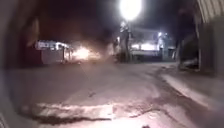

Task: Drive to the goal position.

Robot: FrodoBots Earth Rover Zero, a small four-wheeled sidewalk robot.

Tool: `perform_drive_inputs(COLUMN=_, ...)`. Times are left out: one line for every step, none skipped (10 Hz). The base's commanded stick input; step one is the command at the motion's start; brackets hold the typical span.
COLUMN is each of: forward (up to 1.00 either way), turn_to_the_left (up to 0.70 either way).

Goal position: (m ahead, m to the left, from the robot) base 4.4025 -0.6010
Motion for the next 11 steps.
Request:
perform_drive_inputs(forward=0.7, turn_to_the_left=0.01)
perform_drive_inputs(forward=0.7, turn_to_the_left=0.01)
perform_drive_inputs(forward=0.7, turn_to_the_left=0.01)
perform_drive_inputs(forward=0.7, turn_to_the_left=0.01)
perform_drive_inputs(forward=0.7, turn_to_the_left=0.01)
perform_drive_inputs(forward=0.7, turn_to_the_left=0.01)
perform_drive_inputs(forward=0.7, turn_to_the_left=0.01)
perform_drive_inputs(forward=0.7, turn_to_the_left=0.01)
perform_drive_inputs(forward=0.7, turn_to_the_left=0.01)
perform_drive_inputs(forward=0.7, turn_to_the_left=0.01)
perform_drive_inputs(forward=0.7, turn_to_the_left=0.01)
